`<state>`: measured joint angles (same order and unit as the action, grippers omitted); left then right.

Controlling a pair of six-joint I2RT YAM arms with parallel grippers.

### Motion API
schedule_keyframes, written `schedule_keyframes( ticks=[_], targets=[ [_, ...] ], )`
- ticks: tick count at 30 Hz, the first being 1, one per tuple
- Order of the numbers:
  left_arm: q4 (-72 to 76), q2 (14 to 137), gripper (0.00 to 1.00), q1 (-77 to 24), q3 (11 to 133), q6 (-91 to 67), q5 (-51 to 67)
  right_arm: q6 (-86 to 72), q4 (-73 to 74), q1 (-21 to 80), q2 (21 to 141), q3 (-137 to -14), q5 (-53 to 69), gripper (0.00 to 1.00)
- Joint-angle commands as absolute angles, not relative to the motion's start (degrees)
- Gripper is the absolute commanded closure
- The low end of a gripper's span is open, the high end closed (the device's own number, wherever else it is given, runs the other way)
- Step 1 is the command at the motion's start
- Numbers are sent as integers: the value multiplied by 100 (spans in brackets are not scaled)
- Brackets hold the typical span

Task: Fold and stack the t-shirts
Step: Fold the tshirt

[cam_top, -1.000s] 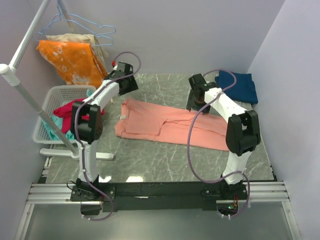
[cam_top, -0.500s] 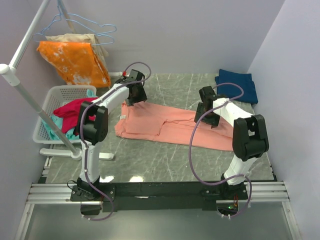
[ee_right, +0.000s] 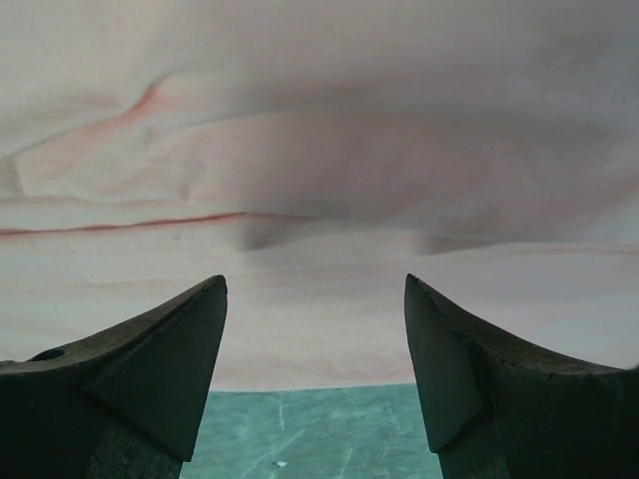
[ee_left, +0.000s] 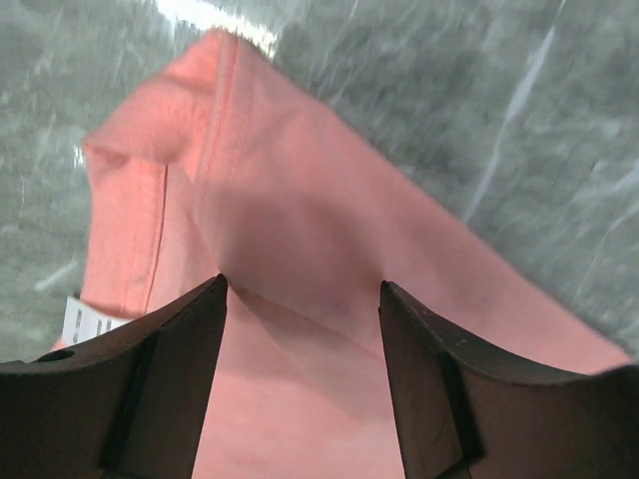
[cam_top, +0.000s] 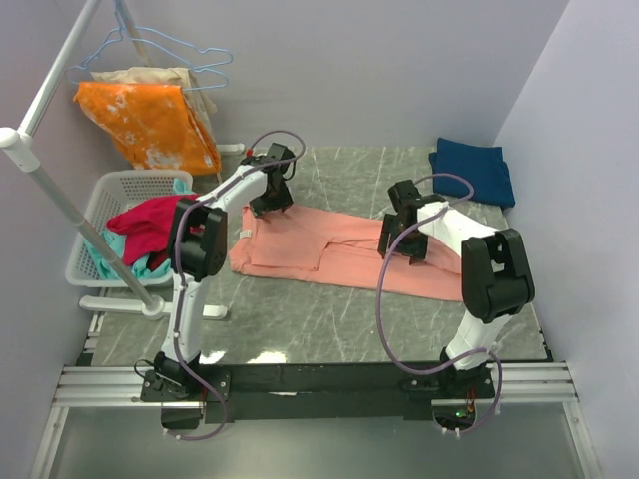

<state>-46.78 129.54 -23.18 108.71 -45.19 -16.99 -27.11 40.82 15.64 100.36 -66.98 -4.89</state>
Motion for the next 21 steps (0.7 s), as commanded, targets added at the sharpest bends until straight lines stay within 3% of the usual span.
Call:
schedule_keyframes(
  ticks=[1, 10, 21],
  targets=[
    [-5106, 13297, 32, -2338, 11592, -4684, -2074, -2698, 4104, 1784, 9949, -6609, -448, 22],
    [-5317, 14087, 32, -2329, 12567, -4588, -2197, -2786, 4210, 2144, 10063, -6609, -387, 22],
    [-4941, 14537, 33, -2250, 12867, -4343, -2084, -2813, 4377, 2443, 10450, -7022, -290, 23]
  ],
)
